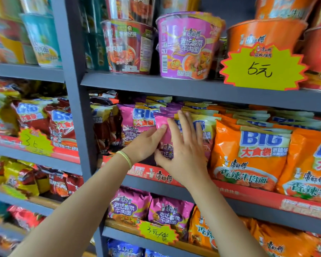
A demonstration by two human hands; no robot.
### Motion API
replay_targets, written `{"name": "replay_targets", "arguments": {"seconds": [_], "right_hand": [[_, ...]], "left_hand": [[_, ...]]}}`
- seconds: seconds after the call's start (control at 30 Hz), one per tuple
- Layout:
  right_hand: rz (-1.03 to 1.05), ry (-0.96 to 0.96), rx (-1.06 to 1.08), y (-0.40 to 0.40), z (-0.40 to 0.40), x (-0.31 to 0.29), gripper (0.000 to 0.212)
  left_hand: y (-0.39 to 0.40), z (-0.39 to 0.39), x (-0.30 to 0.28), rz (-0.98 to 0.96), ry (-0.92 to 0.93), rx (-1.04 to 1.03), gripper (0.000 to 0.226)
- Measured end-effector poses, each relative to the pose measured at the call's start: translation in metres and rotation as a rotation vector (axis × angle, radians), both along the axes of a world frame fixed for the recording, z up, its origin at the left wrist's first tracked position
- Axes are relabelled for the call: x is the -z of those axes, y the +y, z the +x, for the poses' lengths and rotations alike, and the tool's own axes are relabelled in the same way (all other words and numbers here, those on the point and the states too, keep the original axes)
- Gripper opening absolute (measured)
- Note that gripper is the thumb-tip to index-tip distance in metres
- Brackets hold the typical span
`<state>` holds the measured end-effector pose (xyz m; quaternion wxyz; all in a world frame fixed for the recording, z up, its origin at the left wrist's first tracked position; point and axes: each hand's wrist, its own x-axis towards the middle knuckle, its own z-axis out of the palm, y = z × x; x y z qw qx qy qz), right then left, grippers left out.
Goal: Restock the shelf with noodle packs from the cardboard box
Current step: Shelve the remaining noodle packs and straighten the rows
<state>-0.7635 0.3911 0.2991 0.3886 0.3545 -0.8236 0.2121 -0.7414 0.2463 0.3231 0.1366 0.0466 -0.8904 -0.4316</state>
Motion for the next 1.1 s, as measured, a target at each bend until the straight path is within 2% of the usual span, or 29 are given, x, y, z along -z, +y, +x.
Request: {"name": "replay_targets", "arguments": {"seconds": [0.07, 0.1, 0.17, 0.23, 0.3, 0.37, 0.43, 0.5, 0.53, 0.57, 0.63, 0.67, 0.73, 0.83, 0.97, 1.1], "right_hand": [[-0.096, 0.049, -0.132, -0.015, 0.010, 0.006, 0.056], [-0.147, 0.067, -0.209, -0.024, 0.016, 0.010, 0.046], [-0.232, 0.121, -0.335, -0.047, 0.028, 0.020, 0.030], [-0.285, 0.151, -0.442, -0.080, 0.047, 0.031, 0.019], [-0.261, 0.076, -0.599, -0.122, 0.073, 0.043, 0.013], [-0.089, -0.081, -0.751, -0.169, 0.108, 0.052, 0.013], [0.361, -0.345, -0.832, -0.219, 0.147, 0.070, 0.017], [0.947, -0.417, -0.842, -0.269, 0.194, 0.095, 0.028], [1.153, -0.401, -0.862, -0.292, 0.223, 0.108, 0.033], [1.257, -0.390, -0.913, -0.313, 0.256, 0.120, 0.034], [1.285, -0.430, -1.057, -0.351, 0.325, 0.142, 0.032], [1.265, -0.427, -1.135, -0.366, 0.361, 0.152, 0.031], [1.252, -0.409, -1.263, -0.395, 0.433, 0.174, 0.028], [1.260, -0.478, -1.423, -0.425, 0.536, 0.207, 0.021], [1.392, -0.474, -1.517, -0.450, 0.652, 0.264, 0.020], [1.601, -0.391, -1.507, -0.461, 0.734, 0.328, 0.023]], "left_hand": [[-0.013, 0.022, 0.005, 0.138, 0.261, -0.082, 0.040], [-0.021, 0.038, 0.008, 0.152, 0.383, -0.138, 0.027], [-0.042, 0.074, 0.020, 0.144, 0.518, -0.259, 0.022], [-0.073, 0.116, 0.041, 0.166, 0.534, -0.382, 0.021], [-0.108, 0.166, 0.068, 0.164, 0.459, -0.528, 0.021], [-0.142, 0.221, 0.094, 0.112, 0.276, -0.664, 0.018], [-0.178, 0.284, 0.123, 0.029, -0.059, -0.742, 0.020], [-0.206, 0.356, 0.151, -0.021, -0.395, -0.781, 0.030], [-0.214, 0.397, 0.163, -0.023, -0.467, -0.818, 0.033], [-0.222, 0.437, 0.176, -0.021, -0.446, -0.873, 0.032], [-0.232, 0.517, 0.202, -0.015, -0.378, -1.009, 0.027], [-0.234, 0.555, 0.213, 0.061, -0.391, -1.146, 0.023], [-0.236, 0.626, 0.242, 0.111, -0.470, -1.399, 0.027], [-0.230, 0.723, 0.291, 0.078, -0.553, -1.666, 0.023], [-0.202, 0.821, 0.347, 0.039, -0.682, -1.860, 0.020], [-0.174, 0.866, 0.390, -0.088, -0.706, -1.915, 0.029]]}}
